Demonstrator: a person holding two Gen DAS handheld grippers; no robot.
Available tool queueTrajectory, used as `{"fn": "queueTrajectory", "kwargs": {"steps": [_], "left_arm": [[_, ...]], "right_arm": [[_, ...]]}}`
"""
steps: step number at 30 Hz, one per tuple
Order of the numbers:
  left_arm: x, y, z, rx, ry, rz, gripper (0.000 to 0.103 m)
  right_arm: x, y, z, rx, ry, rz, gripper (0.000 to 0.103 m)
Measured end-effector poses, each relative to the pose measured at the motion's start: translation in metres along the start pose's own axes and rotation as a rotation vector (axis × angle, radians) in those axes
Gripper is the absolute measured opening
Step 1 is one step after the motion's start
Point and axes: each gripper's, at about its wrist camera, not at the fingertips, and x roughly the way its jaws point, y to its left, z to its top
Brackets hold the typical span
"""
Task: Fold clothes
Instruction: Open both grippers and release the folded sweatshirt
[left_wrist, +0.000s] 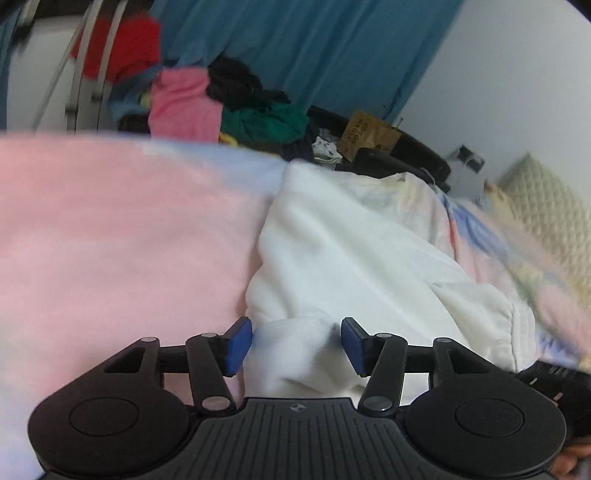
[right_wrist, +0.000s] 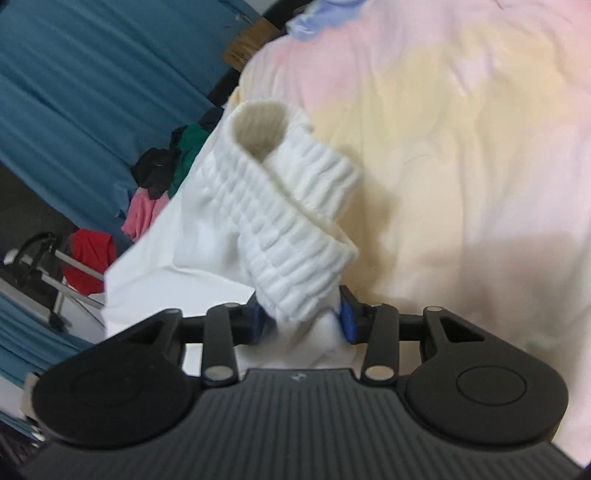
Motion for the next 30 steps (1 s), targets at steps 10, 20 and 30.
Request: {"fn": "queueTrajectory", "kwargs": {"steps": [10,20,30], "left_arm": [[-0.148,-0.082,0.027,0.173,-0.114,0.01,0.088],[-0.289,-0.144,-0.014,0.285,-0.251,-0.013,0.103],[-0.36,-0.149,-0.078,0.339,-0.34,0.022,0.103]], "right_arm": [[-0.121,0.064,0.021,-0.233,-0.04,-0.022,0.044],[-0.241,0.126,-0.015,-0.588,-0.162,0.098,0.09],[-0.285,0.127,-0.083,-0.679,-0.3,0.112,0.09]]}}
